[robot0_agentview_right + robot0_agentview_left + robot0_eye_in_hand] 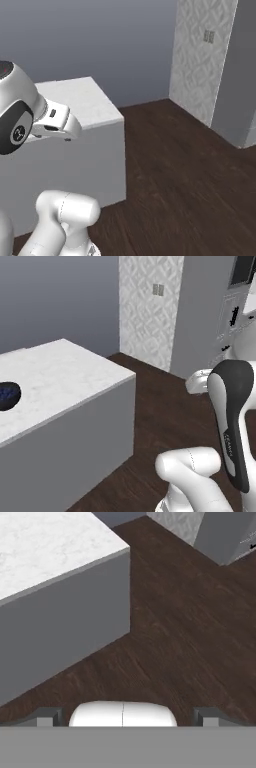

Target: Gather all objects into one cabinet and sort the glasses and bowls to opposite sides.

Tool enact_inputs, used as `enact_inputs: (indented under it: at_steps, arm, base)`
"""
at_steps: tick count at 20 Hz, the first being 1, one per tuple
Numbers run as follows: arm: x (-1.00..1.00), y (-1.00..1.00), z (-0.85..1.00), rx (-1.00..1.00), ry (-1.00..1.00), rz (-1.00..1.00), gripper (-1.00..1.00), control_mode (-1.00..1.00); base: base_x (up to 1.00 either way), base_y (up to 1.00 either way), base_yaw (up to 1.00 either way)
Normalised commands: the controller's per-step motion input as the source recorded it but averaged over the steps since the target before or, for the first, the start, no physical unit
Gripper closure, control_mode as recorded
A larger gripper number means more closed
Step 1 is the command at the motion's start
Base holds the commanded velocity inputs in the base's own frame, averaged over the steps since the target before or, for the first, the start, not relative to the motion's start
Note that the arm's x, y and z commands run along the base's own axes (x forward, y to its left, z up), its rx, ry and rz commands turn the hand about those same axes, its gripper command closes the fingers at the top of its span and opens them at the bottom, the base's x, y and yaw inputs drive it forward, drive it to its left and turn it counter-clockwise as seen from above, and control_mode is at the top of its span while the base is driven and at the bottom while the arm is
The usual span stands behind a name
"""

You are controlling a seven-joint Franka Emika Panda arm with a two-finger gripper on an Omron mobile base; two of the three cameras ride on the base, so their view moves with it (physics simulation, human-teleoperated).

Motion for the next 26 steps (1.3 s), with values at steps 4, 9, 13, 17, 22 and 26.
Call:
enact_inputs:
  at_steps: [4,9,13,17,22,26]
  arm:
    - [0.0,0.0,0.0,0.0,0.0,0.0,-1.0,1.0]
    - [0.0,0.0,0.0,0.0,0.0,0.0,-1.0,1.0]
    - [0.0,0.0,0.0,0.0,0.0,0.0,-1.0,1.0]
    - [0.0,0.0,0.0,0.0,0.0,0.0,-1.0,1.0]
    - [0.0,0.0,0.0,0.0,0.0,0.0,-1.0,1.0]
    - [0.0,0.0,0.0,0.0,0.0,0.0,-1.0,1.0]
  base:
    - [0.0,0.0,-0.49]
    - [0.0,0.0,-0.48]
    - [0.0,-0.02,-0.49]
    - [0.13,0.0,-0.63]
    - [0.25,0.0,-0.64]
    - [0.48,0.0,-0.55]
